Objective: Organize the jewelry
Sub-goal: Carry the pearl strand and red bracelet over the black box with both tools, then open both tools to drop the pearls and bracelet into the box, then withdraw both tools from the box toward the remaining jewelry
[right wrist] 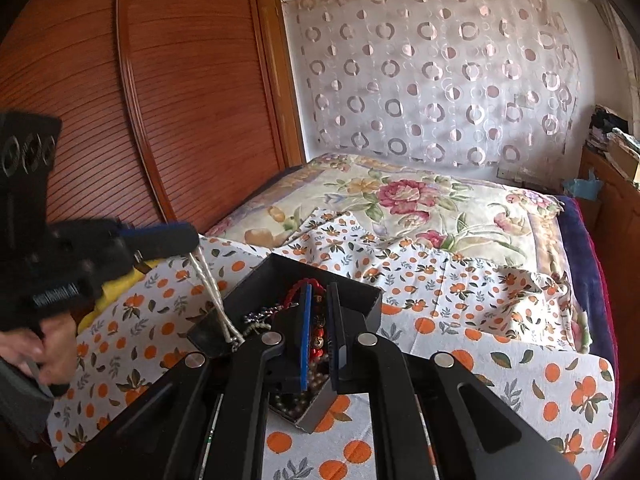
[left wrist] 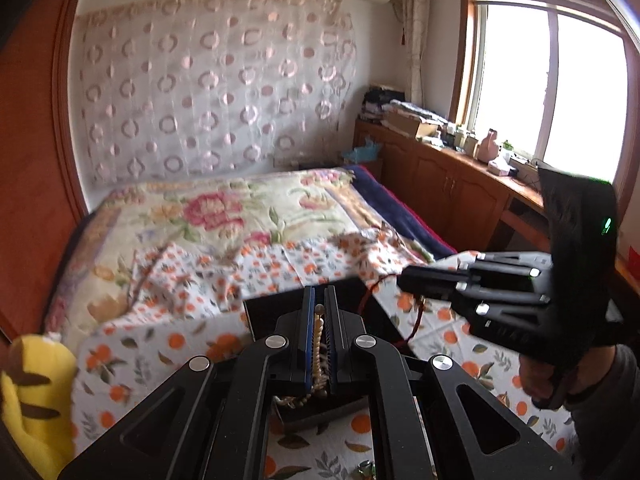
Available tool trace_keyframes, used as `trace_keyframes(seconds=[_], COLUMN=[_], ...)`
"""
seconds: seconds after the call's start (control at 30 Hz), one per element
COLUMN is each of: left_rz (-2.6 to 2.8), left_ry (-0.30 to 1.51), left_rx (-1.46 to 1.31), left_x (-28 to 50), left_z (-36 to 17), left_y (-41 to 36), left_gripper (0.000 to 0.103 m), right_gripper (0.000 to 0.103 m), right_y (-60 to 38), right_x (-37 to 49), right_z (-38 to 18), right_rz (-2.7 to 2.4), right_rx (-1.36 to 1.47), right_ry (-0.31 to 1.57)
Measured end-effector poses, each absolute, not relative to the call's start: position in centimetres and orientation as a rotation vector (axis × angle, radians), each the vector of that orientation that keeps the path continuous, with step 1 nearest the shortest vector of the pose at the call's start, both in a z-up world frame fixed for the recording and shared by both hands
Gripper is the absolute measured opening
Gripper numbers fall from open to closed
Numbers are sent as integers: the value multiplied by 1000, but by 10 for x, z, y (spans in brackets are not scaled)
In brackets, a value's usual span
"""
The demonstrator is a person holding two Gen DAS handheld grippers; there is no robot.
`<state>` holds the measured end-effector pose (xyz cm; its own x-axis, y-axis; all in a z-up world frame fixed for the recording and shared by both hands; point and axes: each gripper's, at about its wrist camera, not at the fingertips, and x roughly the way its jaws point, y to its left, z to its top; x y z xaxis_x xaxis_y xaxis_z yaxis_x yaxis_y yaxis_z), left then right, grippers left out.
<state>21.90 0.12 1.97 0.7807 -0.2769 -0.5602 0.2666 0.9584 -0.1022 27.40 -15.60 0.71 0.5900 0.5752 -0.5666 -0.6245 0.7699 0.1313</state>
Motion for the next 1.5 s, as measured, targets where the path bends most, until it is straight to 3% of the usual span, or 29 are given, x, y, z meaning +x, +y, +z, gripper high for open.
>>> trace_keyframes(seconds=[0.4,0.5,0.57,0.77,0.83,0.9,0.93,1.5], left_rz=[-264,-263,-251,-221,-215,-209,-206,-199], left_ry=[705,705,684,670,670,666,666,632], left_rx=[-43,-54,-51,-53,-51,-41,-37,19], left_x=[240,241,238,237,237,237,237,207], left_z=[-22,-20,-16,-9,-6,-5,-5,19], left_y=[8,10,12,16,15,14,14,0], left_gripper=[4,13,27,29,29,30,30,48], right_gripper=[8,8,8,9,14,33,36,36], right_y=[-137,-132,-129,-118,-119,-122,-125,-176], right_x=[291,298,303,313,312,309,307,229], right_z=[-1,-6,-10,-25,-28,-27,-25,-17], right_rz=[692,700,704,690,668,662,655,606], right_rx=[-140,-128,-124,-162,-183,-185,-183,-157], right_ry=[676,699,717,760,767,758,750,705])
